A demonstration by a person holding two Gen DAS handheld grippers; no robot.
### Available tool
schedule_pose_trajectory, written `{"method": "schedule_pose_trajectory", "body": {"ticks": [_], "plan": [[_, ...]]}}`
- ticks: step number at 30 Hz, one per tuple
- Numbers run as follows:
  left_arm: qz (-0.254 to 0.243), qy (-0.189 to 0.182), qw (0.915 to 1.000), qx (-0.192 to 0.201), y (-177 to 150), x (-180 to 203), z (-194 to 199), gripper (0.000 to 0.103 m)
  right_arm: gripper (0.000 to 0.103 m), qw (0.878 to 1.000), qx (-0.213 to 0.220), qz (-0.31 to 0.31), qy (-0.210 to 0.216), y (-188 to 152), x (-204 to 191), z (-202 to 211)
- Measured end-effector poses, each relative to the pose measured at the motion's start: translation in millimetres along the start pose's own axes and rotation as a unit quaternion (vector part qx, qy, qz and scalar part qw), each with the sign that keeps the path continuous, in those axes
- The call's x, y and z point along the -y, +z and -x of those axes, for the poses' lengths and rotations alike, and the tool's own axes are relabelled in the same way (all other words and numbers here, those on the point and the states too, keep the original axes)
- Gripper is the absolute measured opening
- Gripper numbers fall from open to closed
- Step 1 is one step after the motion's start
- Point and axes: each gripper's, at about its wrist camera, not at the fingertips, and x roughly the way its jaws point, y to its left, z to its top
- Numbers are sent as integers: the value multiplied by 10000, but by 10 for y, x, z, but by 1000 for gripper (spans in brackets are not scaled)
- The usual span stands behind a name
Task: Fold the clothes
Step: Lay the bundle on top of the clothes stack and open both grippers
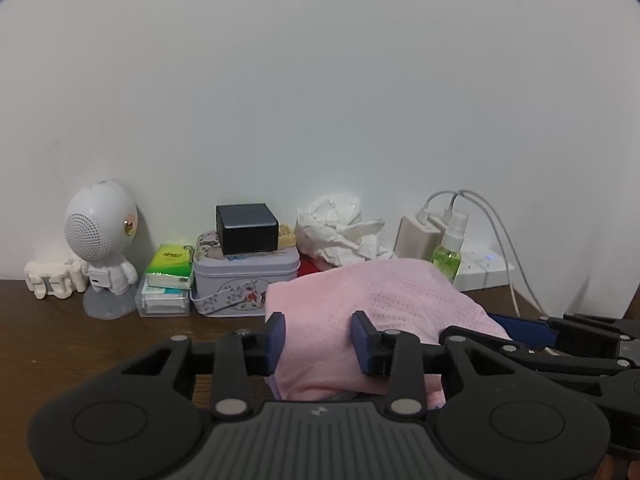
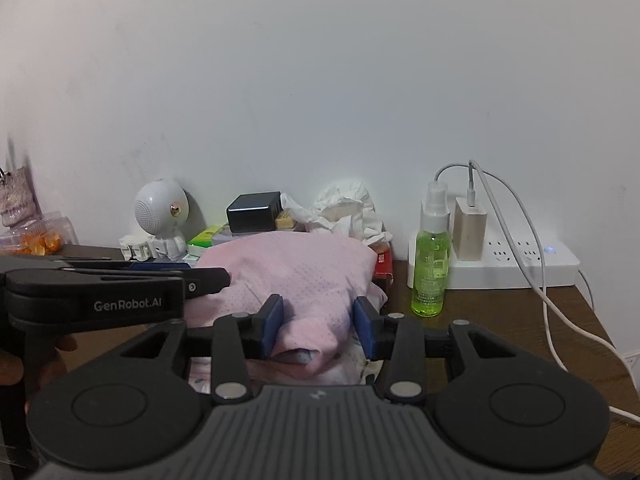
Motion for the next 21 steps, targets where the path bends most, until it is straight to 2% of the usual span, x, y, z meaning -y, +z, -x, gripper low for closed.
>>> {"method": "schedule_pose_trajectory", "body": {"ticks": [2,3,5,7,10,13,14,16,18,19,21], "plan": [[41,-3,9999,133,34,-19,71,39,38,10000,76,-8,45,17,1,48],[67,-10,9997,216,63,-27,123,45,39,9999,131,-4,67,32,-3,87],[119,-10,9990,429,128,-33,242,60,44,9996,253,0,81,71,-16,186],[157,37,9973,719,192,-32,397,83,55,9994,352,33,68,112,-39,294],[126,128,9939,1086,268,-9,626,88,62,9991,416,121,1,147,-78,443],[63,215,9923,1214,309,36,816,89,70,9990,439,110,-16,147,-97,608],[56,212,9923,1216,309,54,880,90,72,9989,447,103,-15,143,-101,670],[35,220,9928,1179,288,95,1012,93,82,9989,453,100,-10,123,-122,800],[6,231,9933,1130,225,148,1156,95,87,9990,435,99,18,96,-147,924],[2,248,9936,1104,182,180,1234,97,94,9991,418,84,38,77,-154,999],[2,277,9941,1052,80,274,1394,103,102,9991,408,59,65,40,-169,1140]]}}
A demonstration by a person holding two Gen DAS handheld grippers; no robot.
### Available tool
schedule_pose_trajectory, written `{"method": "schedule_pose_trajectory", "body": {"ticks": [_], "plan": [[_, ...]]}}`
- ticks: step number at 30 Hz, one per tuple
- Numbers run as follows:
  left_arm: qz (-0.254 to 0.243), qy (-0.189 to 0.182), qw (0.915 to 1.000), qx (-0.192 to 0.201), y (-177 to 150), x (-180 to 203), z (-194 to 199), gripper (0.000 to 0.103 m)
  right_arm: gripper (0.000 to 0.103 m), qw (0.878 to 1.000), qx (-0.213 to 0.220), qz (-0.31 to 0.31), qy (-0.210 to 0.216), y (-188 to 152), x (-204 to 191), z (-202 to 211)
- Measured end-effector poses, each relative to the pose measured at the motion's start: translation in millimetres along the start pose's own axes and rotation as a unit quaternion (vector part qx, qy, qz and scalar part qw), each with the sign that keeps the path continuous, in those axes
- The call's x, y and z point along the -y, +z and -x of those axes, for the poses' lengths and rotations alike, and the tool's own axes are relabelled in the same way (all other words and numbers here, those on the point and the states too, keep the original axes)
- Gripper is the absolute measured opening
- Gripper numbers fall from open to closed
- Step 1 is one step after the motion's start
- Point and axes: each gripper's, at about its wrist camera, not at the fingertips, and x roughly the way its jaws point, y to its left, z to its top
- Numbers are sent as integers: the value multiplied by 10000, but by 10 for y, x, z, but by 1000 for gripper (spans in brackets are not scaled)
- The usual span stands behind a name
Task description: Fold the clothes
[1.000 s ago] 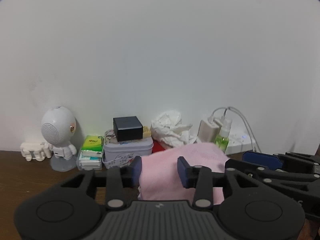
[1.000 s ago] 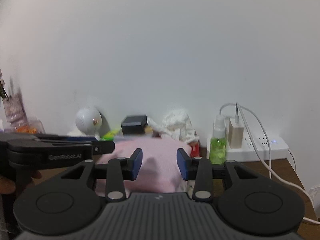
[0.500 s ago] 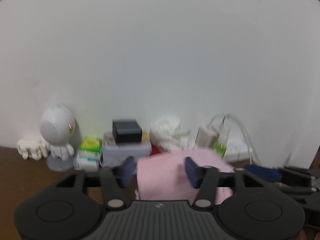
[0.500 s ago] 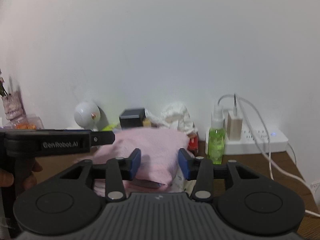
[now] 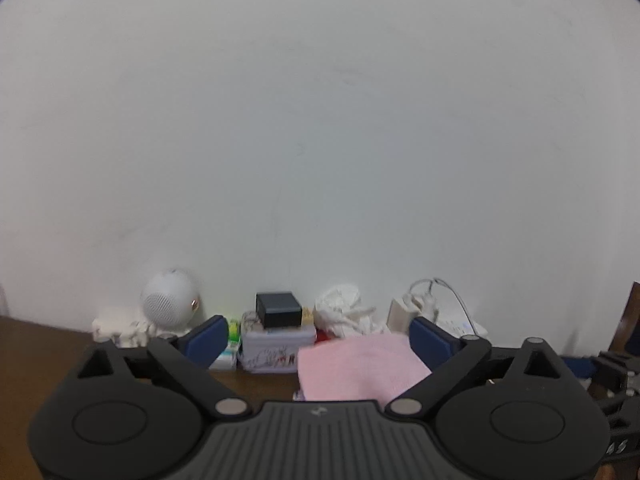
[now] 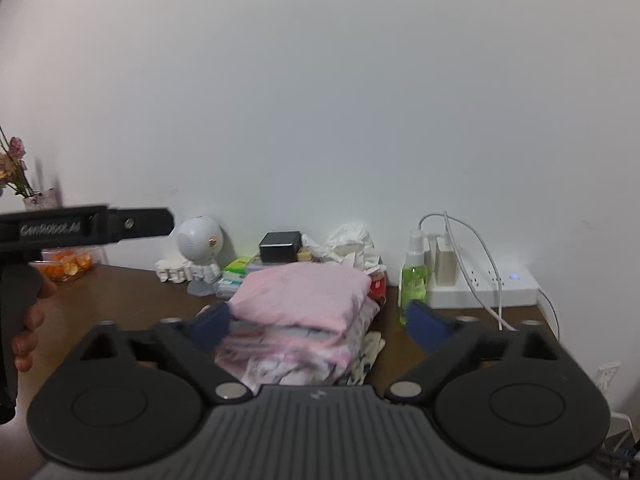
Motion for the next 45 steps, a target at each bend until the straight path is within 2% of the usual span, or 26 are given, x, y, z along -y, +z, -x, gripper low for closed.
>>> {"method": "schedule_pose_trajectory", "body": {"ticks": [8,22,29,37,45], "plan": [[99,-23,9992,-380,-409,102,691,103,103,9998,-132,-86,89,-222,-191,586],[55,30,9976,-683,-1117,142,1816,103,103,9989,-443,-110,94,-739,-669,1504],[144,-38,9972,-728,-1435,176,2325,103,103,9975,-654,-134,246,-1071,-912,1955],[289,-152,9967,-743,-1725,208,2762,103,103,9957,-832,-266,320,-1396,-1069,2282],[350,-152,9937,-1051,-1993,227,2998,103,103,9960,-879,-147,104,-1610,-1250,2558]]}}
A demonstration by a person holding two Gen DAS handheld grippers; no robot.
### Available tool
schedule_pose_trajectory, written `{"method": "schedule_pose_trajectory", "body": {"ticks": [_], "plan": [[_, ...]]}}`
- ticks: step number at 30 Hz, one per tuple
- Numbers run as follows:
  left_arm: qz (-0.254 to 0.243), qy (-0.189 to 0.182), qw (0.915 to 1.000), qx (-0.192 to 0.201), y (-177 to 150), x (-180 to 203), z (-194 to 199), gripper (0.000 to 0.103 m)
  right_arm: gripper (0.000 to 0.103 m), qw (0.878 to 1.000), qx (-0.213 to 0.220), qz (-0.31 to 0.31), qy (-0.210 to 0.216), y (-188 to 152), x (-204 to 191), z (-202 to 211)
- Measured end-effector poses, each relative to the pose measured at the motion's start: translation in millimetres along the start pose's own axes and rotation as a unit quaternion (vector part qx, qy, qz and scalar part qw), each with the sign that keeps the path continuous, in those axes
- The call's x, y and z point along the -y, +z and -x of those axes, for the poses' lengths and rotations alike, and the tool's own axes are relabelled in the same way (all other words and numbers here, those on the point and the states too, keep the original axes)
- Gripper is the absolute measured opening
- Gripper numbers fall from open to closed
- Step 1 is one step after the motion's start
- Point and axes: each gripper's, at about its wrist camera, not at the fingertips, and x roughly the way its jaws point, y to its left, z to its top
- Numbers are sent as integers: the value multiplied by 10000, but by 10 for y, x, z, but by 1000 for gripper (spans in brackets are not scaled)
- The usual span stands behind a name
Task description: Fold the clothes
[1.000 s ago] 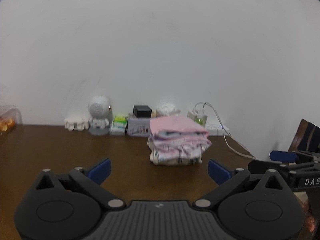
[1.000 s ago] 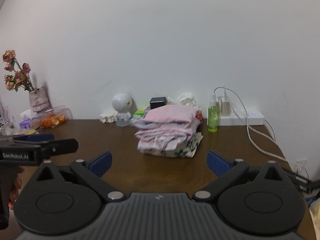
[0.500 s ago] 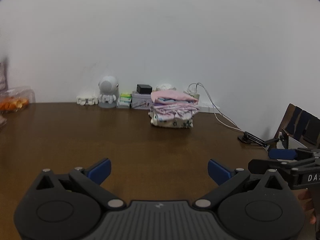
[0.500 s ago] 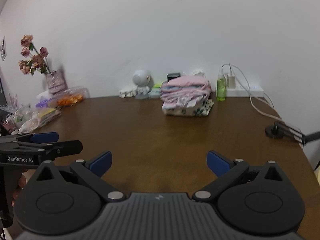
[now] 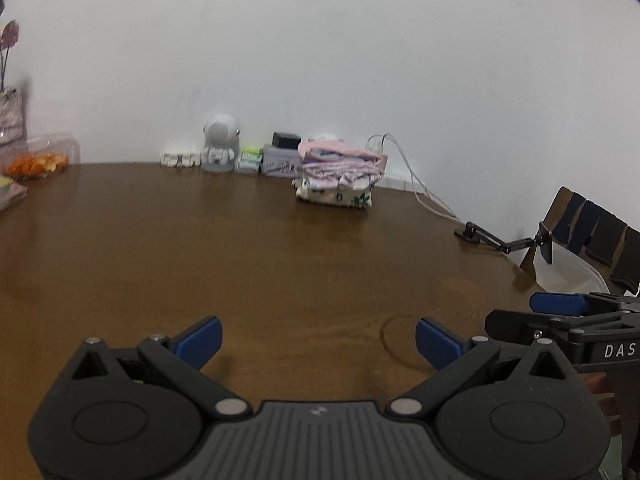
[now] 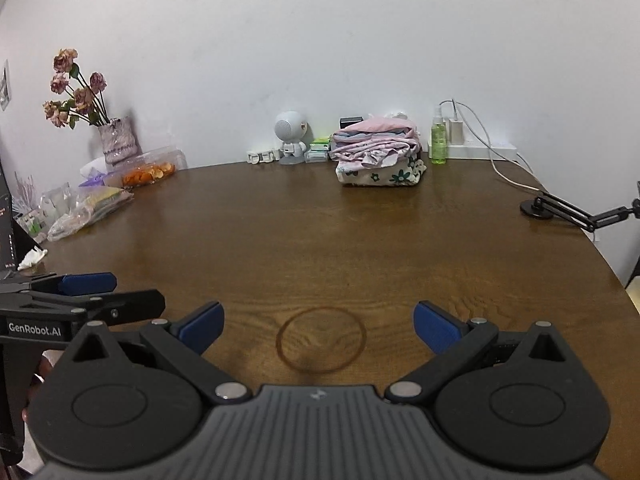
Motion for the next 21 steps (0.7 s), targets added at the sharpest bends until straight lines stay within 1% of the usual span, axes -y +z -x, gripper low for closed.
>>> {"method": "schedule_pose_trajectory", "body": {"ticks": [6,12,21], "plan": [[-5,56,10000,4,-129,9,114,103,103,9999,-49,80,-98,-135,-108,86],[15,26,10000,-62,-242,43,221,103,103,9998,-31,79,-195,-235,-172,175],[125,173,9998,-62,-332,57,371,103,103,9996,-97,12,-255,-353,-185,240]]}}
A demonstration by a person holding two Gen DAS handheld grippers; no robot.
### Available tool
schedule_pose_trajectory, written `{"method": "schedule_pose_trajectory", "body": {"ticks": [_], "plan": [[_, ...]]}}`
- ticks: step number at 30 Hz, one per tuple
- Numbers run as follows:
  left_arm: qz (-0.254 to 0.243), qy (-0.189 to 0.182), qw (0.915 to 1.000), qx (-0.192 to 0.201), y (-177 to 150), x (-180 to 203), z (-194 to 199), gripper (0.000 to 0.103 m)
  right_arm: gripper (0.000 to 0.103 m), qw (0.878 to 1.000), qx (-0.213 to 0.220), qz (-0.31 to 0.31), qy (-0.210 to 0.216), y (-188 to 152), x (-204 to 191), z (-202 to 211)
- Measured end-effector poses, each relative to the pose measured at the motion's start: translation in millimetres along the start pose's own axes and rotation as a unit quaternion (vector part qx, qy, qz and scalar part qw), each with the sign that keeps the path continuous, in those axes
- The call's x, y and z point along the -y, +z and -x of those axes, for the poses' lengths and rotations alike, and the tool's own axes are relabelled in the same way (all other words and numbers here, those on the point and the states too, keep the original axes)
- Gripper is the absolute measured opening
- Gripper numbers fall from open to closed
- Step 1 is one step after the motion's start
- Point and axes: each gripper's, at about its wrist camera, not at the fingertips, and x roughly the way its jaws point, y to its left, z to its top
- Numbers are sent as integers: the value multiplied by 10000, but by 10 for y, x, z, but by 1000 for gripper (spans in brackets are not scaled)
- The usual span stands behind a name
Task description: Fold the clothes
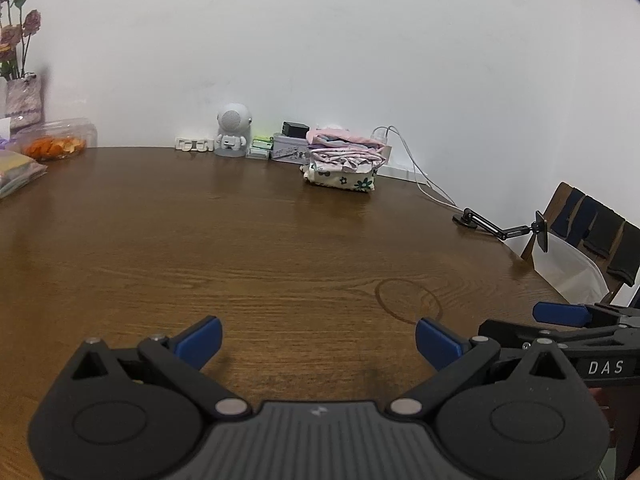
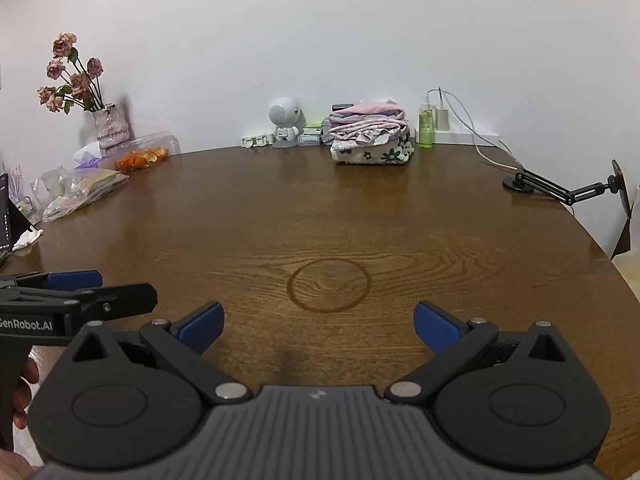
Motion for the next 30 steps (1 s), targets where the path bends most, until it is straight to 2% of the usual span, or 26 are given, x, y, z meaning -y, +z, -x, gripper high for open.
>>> {"method": "schedule_pose_trajectory", "body": {"ticks": [30], "plan": [[-68,66,10000,11,-42,-9,98,103,103,10000,-70,-6,17,-117,-14,48]]}}
